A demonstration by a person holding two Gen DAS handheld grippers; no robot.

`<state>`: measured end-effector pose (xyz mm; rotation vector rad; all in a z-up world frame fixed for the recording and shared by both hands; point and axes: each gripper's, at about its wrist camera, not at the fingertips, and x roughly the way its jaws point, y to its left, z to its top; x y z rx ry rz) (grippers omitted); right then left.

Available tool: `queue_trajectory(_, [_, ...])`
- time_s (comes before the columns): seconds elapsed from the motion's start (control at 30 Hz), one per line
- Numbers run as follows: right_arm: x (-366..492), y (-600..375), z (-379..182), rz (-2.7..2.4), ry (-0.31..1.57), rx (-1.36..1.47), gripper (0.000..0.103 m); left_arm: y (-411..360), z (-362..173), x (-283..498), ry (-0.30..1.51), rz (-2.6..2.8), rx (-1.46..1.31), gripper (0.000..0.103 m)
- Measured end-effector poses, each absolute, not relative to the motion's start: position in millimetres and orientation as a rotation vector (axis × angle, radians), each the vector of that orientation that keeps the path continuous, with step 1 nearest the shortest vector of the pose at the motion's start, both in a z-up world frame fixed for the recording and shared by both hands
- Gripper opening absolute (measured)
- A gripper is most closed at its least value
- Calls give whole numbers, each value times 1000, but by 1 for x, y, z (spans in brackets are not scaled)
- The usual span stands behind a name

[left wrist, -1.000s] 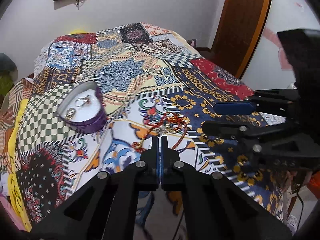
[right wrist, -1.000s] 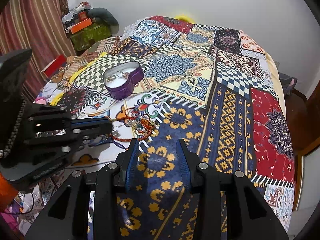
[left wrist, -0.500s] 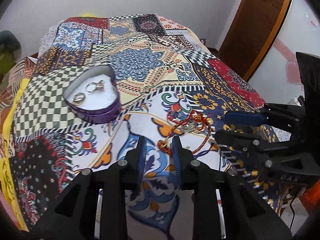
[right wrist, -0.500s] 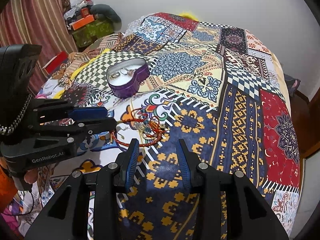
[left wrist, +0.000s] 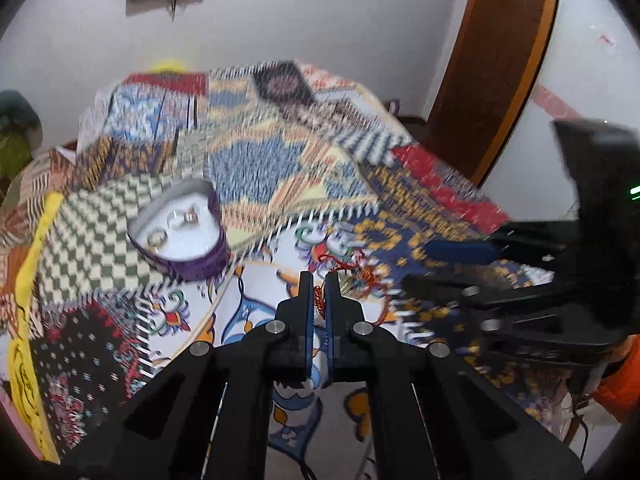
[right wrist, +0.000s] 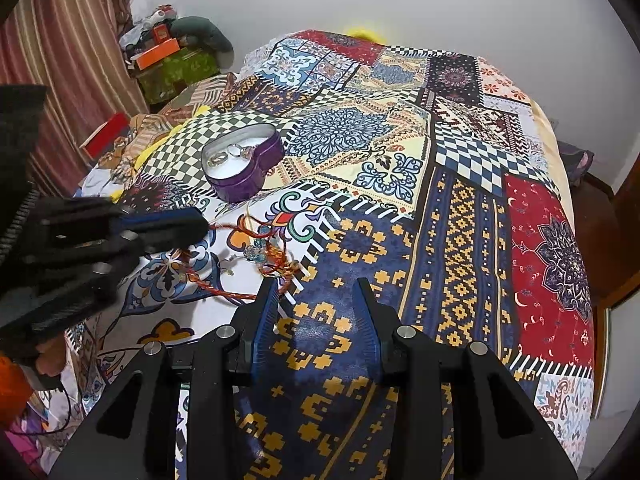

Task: Organize jewelry
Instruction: 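Lift the red bracelet with the left tool while the right tool reaches toward it, then carry the red bracelet with the left tool while the right tool grasps a gold ring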

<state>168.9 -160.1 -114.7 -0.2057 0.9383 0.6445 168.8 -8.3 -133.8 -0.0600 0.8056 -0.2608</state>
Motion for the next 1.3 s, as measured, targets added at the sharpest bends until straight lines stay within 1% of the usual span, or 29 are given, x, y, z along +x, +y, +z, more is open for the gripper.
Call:
queue_trajectory(0.13, [166,-157,-111,647,928,-214,35,-4,-115,155,757,-256,-61,3])
queue_trajectory(0.27, [162,-154,-106,654,916,-222,35,9,-112,144,761,-256,-87,3])
queue_trajectory(0.47, [163,-145,-107,665,919,-247,35,27,-132,127,810,-211,-102,3])
queue_trajectory(0.63, [174,-132,-121,673,956,-279,35,47,-153,122,848,-153,-134,3])
queue_trajectory(0.77, [184,-125,-132,670,984,-299,34,56,-159,123,851,-133,-146,3])
queue_trajectory(0.8, [184,-124,-132,673,981,-301,31,57,-160,123,850,-132,-147,3])
queue_trajectory(0.83, [186,-122,-132,682,979,-303,24,57,-161,123,848,-130,-146,3])
queue_trajectory(0.87, [186,-121,-132,691,981,-304,19,57,-162,123,848,-129,-145,3])
queue_trajectory(0.9, [186,-120,-133,700,985,-306,11,57,-163,124,849,-130,-146,3])
queue_trajectory(1.0, [184,-119,-133,700,977,-324,8,57,-166,127,850,-131,-150,3])
queue_trajectory(1.17, [178,-123,-125,700,946,-315,7,55,-164,128,839,-134,-152,3])
queue_trajectory(1.2, [177,-124,-123,701,945,-310,2,55,-162,129,836,-134,-151,3])
queue_trajectory(1.3, [176,-128,-113,695,925,-292,2,56,-156,129,820,-127,-151,3])
